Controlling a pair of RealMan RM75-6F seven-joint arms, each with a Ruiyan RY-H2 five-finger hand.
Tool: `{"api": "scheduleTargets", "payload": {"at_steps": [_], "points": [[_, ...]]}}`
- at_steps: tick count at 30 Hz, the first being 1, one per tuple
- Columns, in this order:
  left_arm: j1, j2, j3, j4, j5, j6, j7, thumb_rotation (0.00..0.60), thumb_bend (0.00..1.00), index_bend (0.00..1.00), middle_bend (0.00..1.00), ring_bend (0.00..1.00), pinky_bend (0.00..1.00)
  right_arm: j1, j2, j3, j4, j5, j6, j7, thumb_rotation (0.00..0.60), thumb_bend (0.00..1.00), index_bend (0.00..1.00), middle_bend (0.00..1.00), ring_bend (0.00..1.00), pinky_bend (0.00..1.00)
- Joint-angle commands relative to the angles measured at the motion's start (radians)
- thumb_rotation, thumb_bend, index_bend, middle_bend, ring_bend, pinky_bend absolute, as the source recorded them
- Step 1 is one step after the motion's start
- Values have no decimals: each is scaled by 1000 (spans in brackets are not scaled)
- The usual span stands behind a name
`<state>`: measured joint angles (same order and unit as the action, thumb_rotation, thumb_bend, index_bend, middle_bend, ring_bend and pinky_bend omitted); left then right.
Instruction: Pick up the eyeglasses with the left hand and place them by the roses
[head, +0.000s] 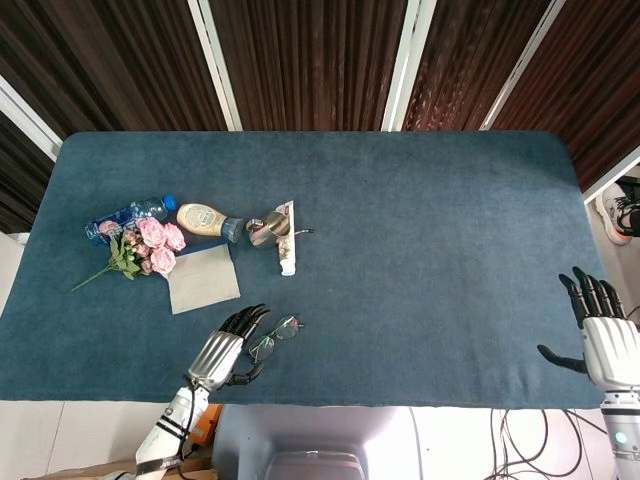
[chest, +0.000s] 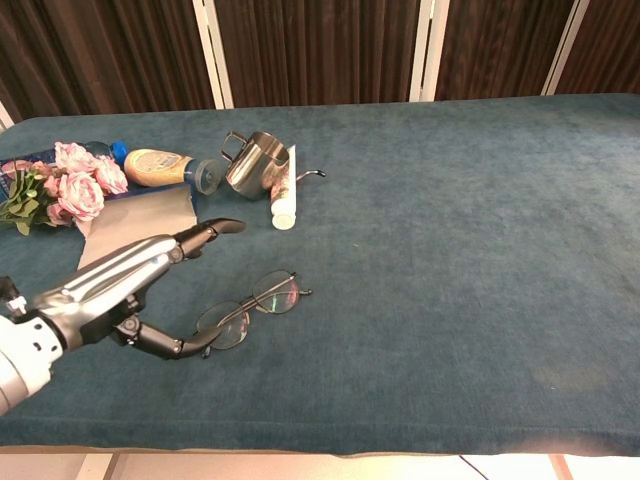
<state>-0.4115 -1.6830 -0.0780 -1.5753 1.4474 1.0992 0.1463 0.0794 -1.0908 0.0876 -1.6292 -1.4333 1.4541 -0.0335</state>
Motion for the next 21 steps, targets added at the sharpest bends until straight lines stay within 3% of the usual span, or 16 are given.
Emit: {"api": "scheduleTargets", "payload": {"at_steps": [1,21], "points": [[-9,-18,-2,15,-12,-6,6,600,312,0,0,0,114,1,1,0,-1,1,-2,-1,600,151,0,0,0,0],[-51,-126,-3,156,-46,-25,-5,600,301,0,0,0,112,-8,14,5,-7,2,12,25,600,151,0,0,0,0]]}}
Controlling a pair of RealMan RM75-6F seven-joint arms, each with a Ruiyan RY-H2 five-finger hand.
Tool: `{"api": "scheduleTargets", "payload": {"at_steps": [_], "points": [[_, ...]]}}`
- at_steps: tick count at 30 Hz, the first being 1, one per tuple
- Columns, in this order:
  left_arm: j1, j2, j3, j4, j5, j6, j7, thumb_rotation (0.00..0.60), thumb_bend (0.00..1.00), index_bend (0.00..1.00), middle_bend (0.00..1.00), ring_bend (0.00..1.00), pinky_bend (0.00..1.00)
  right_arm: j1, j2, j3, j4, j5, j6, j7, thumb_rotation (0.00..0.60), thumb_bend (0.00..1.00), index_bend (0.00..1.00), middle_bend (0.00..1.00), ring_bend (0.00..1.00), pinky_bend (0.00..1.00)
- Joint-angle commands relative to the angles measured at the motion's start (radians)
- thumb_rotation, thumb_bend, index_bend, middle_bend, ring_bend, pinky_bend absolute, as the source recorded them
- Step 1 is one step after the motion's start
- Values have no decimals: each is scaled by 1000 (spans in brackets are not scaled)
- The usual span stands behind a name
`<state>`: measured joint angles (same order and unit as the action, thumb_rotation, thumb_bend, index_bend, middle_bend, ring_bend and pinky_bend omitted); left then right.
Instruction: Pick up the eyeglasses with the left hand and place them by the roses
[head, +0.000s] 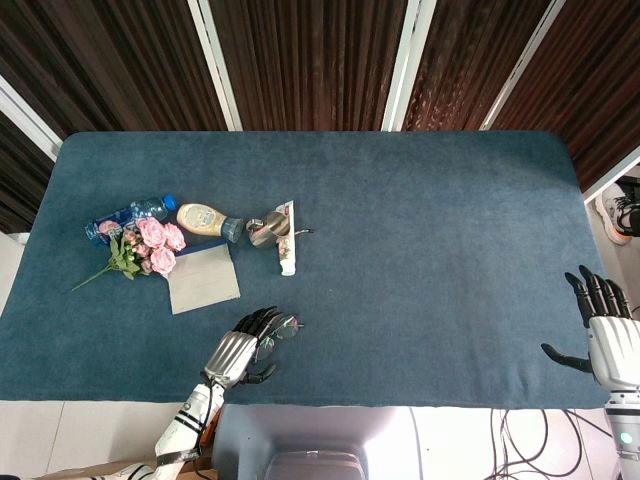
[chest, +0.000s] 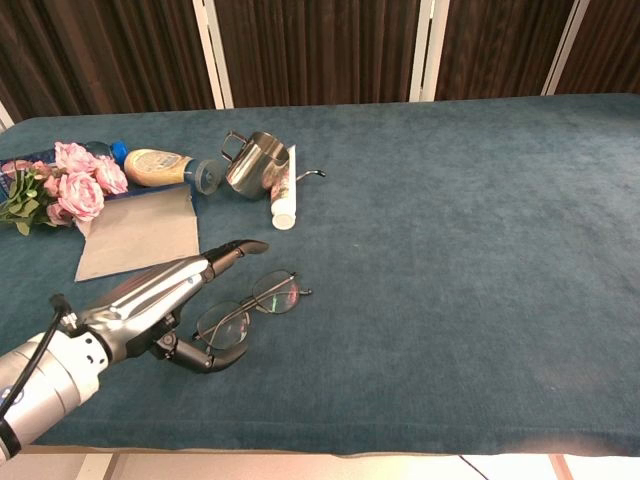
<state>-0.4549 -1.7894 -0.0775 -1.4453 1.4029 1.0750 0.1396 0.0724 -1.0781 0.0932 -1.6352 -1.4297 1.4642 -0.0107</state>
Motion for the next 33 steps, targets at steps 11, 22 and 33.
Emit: {"api": "scheduleTargets", "payload": {"at_steps": [11,22,33], "points": [[-26,-71,-14,102,-28,-10,-10,600,298,0,0,0,112,-8,9,3,0,-6,15,21,600,151,0,0,0,0],[-18,-102,-27,181,-37,47,28,600,306,0,0,0,112,-10,8,1,-1,-12,18,17,600,152,0,0,0,0],[-8,-117,-54,258,-48,94,8,600,324,60,1,0,114,-9,5,-2,-3,-17,17,6,600,151,0,0,0,0]]}}
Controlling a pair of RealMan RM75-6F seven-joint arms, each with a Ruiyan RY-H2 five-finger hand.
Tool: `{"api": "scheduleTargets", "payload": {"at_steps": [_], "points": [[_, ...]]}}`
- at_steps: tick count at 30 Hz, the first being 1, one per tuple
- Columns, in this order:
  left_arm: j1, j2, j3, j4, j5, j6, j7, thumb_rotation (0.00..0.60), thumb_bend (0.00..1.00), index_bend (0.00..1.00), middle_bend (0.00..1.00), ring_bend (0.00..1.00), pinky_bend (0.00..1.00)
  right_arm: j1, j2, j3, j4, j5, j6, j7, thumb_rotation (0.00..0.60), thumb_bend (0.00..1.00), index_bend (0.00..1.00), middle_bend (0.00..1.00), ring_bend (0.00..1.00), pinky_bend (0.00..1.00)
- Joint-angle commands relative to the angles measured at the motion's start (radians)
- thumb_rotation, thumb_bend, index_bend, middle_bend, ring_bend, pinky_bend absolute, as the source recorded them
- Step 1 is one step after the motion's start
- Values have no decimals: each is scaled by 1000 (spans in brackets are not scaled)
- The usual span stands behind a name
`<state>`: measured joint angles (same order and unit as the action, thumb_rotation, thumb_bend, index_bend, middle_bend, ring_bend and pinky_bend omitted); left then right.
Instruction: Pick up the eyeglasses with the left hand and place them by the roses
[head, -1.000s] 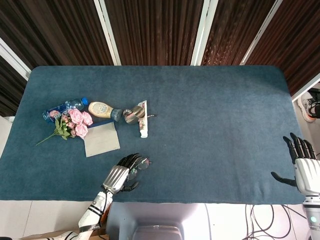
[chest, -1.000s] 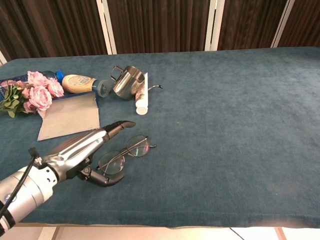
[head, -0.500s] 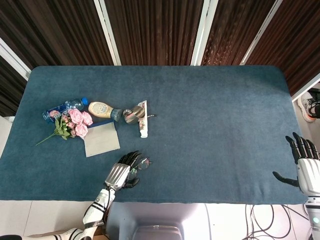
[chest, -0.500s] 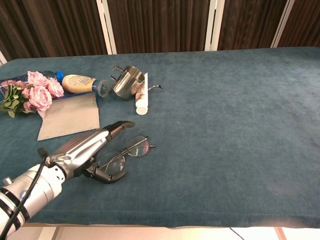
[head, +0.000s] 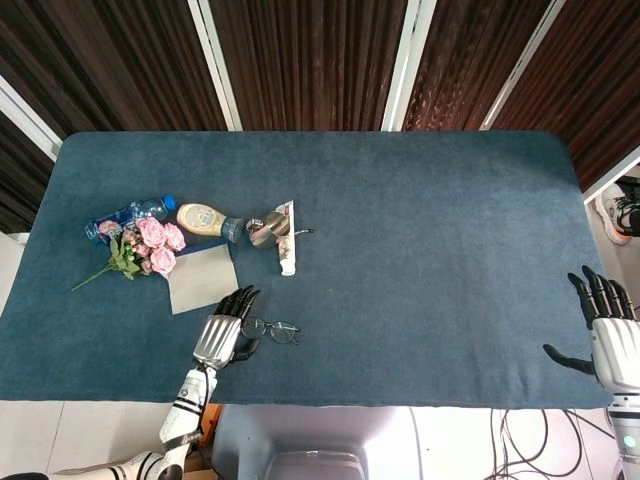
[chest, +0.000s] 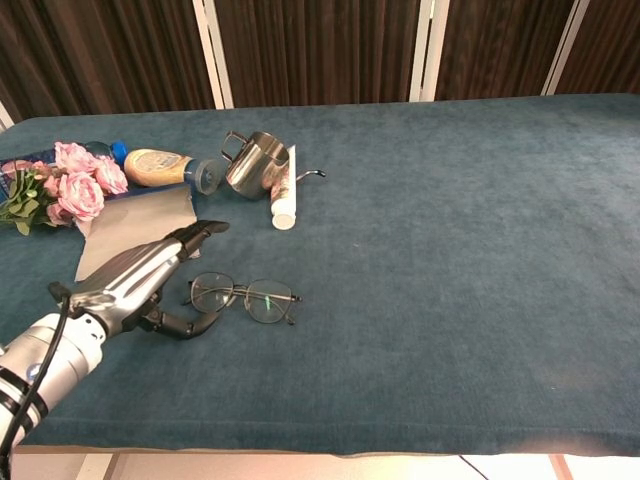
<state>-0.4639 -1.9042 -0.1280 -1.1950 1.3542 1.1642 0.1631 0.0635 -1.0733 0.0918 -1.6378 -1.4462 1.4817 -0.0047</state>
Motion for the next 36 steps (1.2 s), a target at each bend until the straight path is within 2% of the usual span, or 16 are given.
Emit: {"api": "scheduleTargets", "payload": {"at_steps": [1,4,10,17,21,36], "points": [[2,-2,-1,10,5,7,-25,600,325,85,2,0,115,0,0,0,-1,-1,0,0,600,151,0,0,0,0],[2,7,10,-5,17,3,-56,600,331,162,11,0,115,-1,1,-1,-3,-3,2,5,600,151,0,0,0,0],[-7,11,13,-33,45,17,-68,600,349,219,14,0,115,-2,6,-3,-5,-7,2,15,600,151,0,0,0,0],[-37,-18,-3,-2,48,5,-43,600,365,317,21,0,112,-4,13,-6,-7,-14,1,29,600,151,0,0,0,0],[-47,-31,-6,17,50,5,-30,600,370,410,34,0,110,-5,17,-7,-7,-15,1,36,600,152,0,0,0,0],[-66,-44,-13,56,23,-25,-10,600,411,519,52,0,99,-5,22,-9,-10,-20,0,41,600,151,0,0,0,0]]}}
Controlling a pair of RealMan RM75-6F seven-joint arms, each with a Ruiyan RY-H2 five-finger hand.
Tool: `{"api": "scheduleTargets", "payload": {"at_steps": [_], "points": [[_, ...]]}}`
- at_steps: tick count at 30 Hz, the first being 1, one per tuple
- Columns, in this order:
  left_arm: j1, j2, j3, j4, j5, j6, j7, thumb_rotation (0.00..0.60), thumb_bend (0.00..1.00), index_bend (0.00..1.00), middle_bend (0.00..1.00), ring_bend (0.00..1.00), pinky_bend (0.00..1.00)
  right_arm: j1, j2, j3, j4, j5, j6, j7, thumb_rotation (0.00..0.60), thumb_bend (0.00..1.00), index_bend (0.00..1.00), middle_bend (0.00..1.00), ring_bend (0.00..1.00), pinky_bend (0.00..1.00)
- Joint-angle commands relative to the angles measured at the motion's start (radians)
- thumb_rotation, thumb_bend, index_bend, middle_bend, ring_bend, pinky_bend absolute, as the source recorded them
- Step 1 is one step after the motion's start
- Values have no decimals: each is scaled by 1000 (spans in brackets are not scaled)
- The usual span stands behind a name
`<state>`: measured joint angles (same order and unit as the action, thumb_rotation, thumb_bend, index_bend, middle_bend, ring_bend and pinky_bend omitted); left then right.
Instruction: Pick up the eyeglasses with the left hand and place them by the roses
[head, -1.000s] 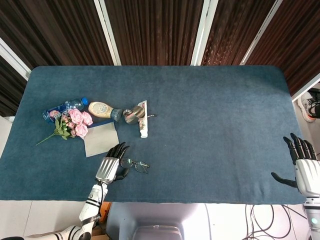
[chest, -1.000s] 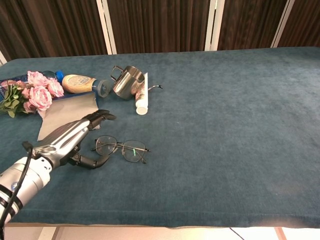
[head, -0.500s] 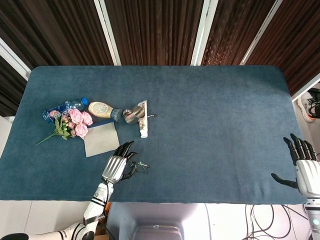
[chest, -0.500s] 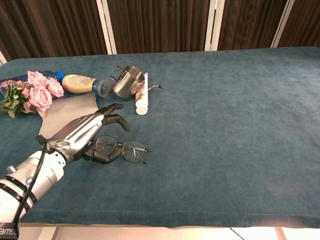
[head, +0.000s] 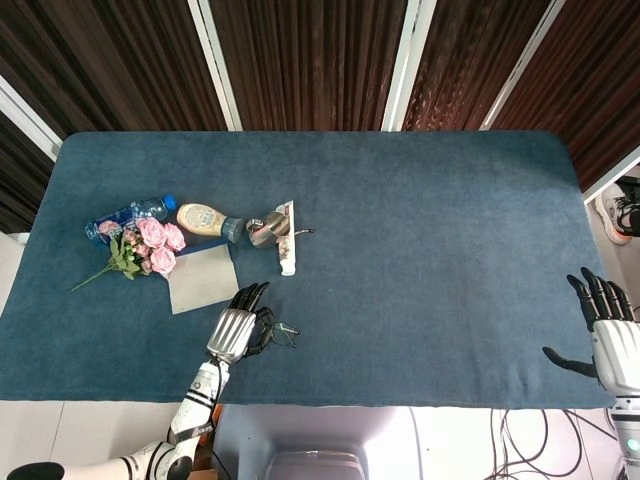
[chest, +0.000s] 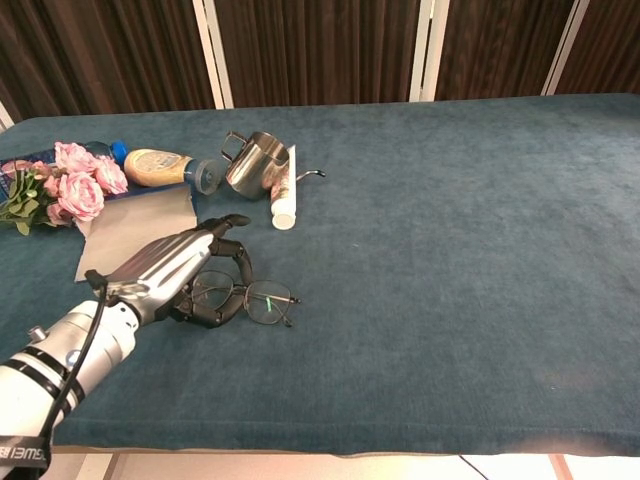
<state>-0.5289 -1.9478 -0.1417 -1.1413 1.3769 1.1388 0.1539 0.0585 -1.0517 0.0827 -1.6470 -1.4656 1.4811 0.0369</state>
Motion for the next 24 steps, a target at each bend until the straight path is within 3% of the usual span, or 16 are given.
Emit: {"api": "scheduleTargets", "payload": {"at_steps": [1,18,24], "points": [[-1,-1,0,4,1,2,-1,600,413,533,56,0,99,0,0,0,0,0,0,0,600,152,0,0,0,0],[13,-6,-8,15,23,74,-59,600,438,652,113,7,91,1,0,-3,-2,-4,-3,-4,600,151,0,0,0,0],[8,-1,-64,29,0,105,-66,600,439,661,121,6,71,0,2,-6,-3,-9,-1,-2,600,151,0,0,0,0]]}}
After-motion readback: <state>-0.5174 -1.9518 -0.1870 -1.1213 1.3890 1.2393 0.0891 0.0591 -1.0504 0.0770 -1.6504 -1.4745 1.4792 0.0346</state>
